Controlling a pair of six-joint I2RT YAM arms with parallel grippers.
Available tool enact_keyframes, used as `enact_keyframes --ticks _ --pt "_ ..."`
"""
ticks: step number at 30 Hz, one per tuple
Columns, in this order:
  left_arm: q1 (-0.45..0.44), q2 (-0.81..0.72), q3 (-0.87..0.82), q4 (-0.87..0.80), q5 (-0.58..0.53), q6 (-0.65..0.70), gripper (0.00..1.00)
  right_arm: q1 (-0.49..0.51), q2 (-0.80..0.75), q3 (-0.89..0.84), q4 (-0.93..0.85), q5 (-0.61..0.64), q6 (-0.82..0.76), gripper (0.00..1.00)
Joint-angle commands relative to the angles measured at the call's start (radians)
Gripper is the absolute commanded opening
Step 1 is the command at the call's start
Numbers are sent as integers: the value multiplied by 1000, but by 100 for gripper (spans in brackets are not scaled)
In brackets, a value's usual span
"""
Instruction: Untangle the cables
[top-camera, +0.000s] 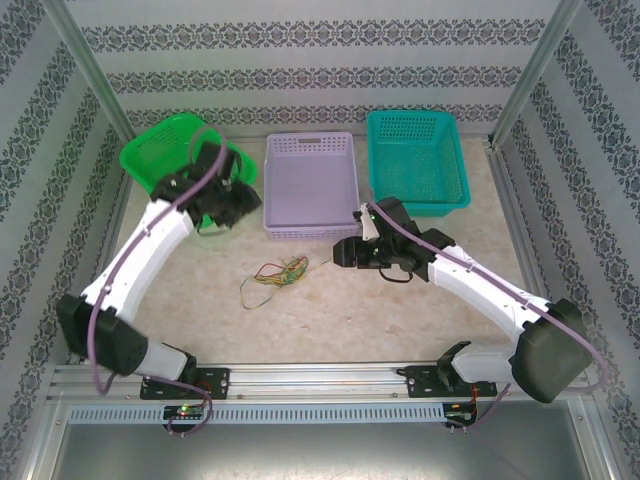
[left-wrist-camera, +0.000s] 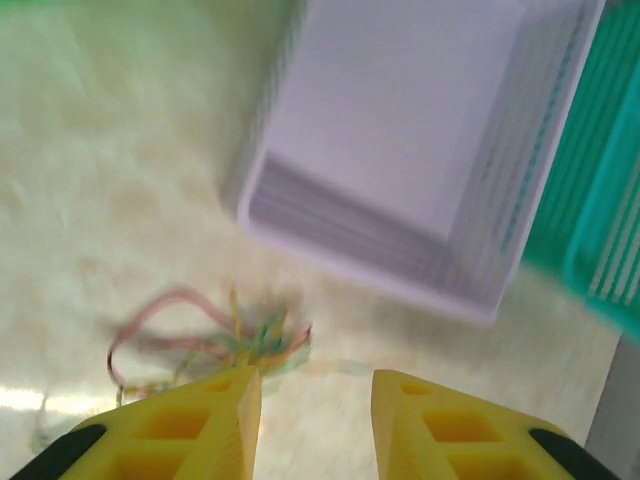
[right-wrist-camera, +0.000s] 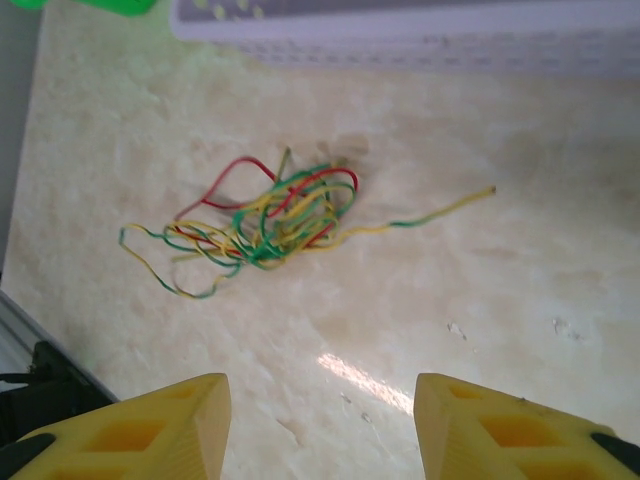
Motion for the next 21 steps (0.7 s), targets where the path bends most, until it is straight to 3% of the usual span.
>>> enact_keyframes --ticks 1,4,9,21 --pt "-101 0 -182 144 53 -30 35 17 -2 -23 58 26 60 51" --pt "-201 16 -245 185 -20 136 39 21 -10 -24 52 28 55 51" --pt "-212 85 -344 292 -17 251 40 22 -54 -43 43 27 48 51" --pt "-213 192 -398 420 -39 301 33 22 -134 -110 40 28 79 52"
